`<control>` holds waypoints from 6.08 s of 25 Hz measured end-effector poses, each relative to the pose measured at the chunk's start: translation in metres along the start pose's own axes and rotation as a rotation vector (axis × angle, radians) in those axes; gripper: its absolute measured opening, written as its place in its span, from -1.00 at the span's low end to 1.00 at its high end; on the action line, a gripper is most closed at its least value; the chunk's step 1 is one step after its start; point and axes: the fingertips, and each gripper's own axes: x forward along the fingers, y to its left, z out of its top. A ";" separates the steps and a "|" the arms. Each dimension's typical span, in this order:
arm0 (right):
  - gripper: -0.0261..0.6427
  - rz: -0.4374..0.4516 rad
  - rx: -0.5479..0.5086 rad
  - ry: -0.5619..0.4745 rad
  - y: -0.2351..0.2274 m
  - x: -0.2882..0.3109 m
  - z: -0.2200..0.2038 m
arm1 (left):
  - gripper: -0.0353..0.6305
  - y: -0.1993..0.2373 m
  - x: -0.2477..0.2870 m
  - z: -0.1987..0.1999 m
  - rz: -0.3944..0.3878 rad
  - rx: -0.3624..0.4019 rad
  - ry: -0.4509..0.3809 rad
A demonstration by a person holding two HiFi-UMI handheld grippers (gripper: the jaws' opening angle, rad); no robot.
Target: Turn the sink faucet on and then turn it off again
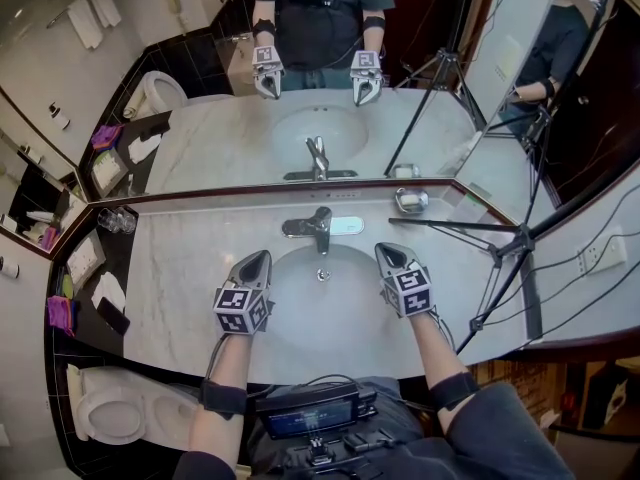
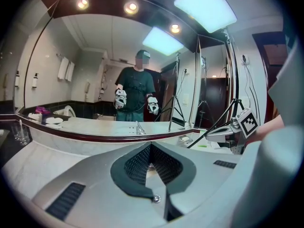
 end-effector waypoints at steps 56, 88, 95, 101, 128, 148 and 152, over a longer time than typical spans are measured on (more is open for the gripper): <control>-0.55 0.157 -1.052 0.158 0.104 0.195 -0.006 | -0.91 0.066 0.013 -0.039 0.096 -0.087 0.065; -0.54 0.222 -1.209 0.270 0.120 0.182 -0.038 | -0.91 0.057 0.009 -0.019 0.086 -0.050 0.045; -0.55 0.147 -1.084 0.223 0.105 0.160 -0.010 | -0.91 0.052 0.001 -0.011 0.087 -0.040 0.022; -0.83 0.110 -0.957 0.196 0.096 0.135 0.004 | -0.91 0.042 -0.001 -0.009 0.074 -0.037 0.012; -0.87 0.016 0.019 0.023 0.007 0.018 0.018 | -0.91 -0.001 -0.002 0.004 0.002 -0.001 -0.015; -0.87 -0.027 0.112 -0.008 -0.016 -0.016 0.000 | -0.91 -0.010 -0.014 0.009 -0.009 0.016 -0.025; -0.84 -0.048 -0.072 -0.010 -0.009 -0.006 0.012 | -0.91 -0.009 -0.010 0.009 -0.006 0.018 -0.024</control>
